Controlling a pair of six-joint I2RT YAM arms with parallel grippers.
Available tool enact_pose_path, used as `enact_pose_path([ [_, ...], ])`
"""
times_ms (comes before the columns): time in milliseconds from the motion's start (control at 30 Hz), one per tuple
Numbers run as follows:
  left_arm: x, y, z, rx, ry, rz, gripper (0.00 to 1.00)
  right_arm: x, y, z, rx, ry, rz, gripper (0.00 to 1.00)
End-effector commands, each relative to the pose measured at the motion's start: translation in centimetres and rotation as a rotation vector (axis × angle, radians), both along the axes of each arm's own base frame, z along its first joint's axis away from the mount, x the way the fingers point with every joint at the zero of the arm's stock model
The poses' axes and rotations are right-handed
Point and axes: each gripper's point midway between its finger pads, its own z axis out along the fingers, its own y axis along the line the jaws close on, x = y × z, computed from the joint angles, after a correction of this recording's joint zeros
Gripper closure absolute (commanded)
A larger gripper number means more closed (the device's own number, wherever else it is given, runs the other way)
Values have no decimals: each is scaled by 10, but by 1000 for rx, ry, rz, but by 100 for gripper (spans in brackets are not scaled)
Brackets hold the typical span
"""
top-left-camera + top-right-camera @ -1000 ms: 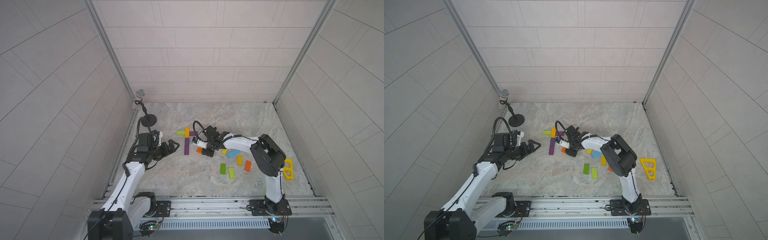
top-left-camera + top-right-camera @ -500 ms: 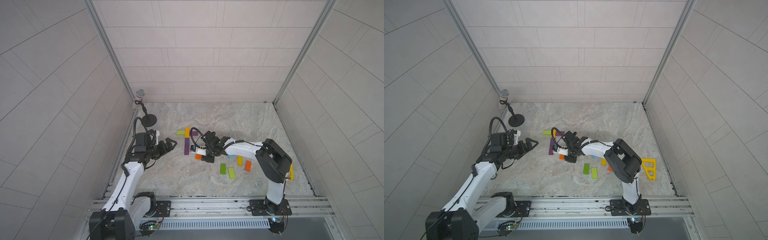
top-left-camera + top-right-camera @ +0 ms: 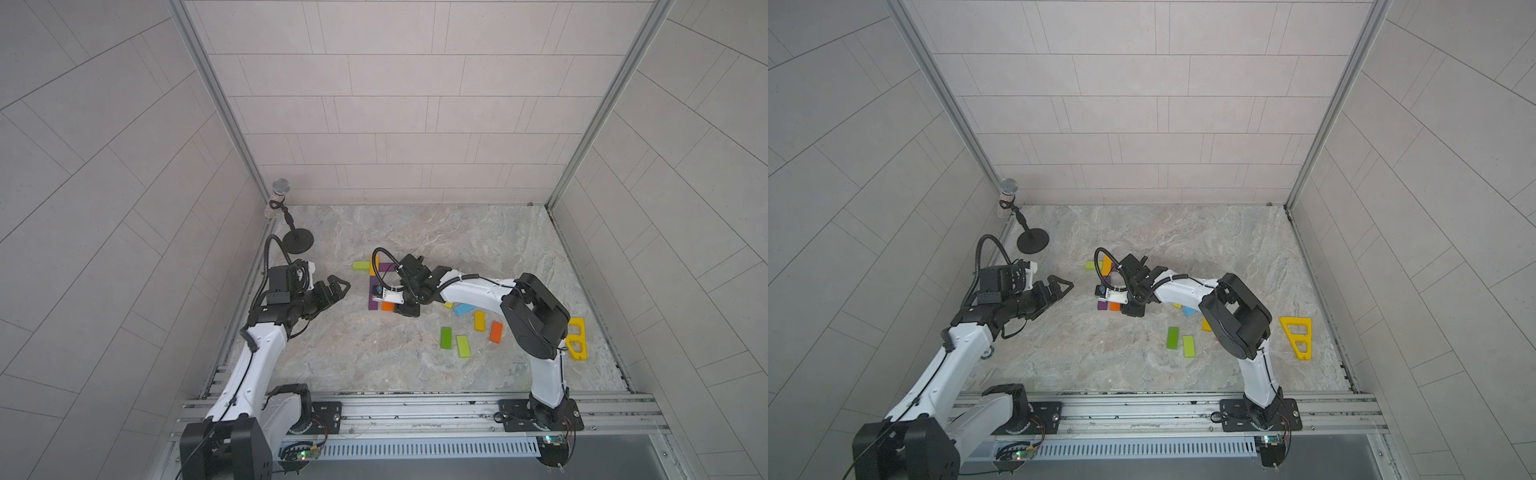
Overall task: Assemble the letter t with building blocks
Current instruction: Assemble the building block at the center of the board.
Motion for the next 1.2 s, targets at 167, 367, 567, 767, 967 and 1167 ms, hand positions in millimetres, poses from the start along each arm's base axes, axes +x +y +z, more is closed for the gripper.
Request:
enact_pose_path([
  [167,2,2,2,-13,-9,8,0,-4,3,-12,-33,29,60,87],
  [367,3,3,3,-10,-18,12,0,-1,6,-14,-30,33,60,87],
  [567,3,4,2,-15,-14,18,0,3,7,-14,-16,48,54,87],
  [767,4,5,3,-19,-17,19,0,4,7,-21,-21,59,47,87],
  [967,4,5,3,-23,-17,21,0,8,8,-23,-14,65,41,87],
  [1167,5,5,3,-29,-19,21,0,11,10,-22,-4,65,38,87],
])
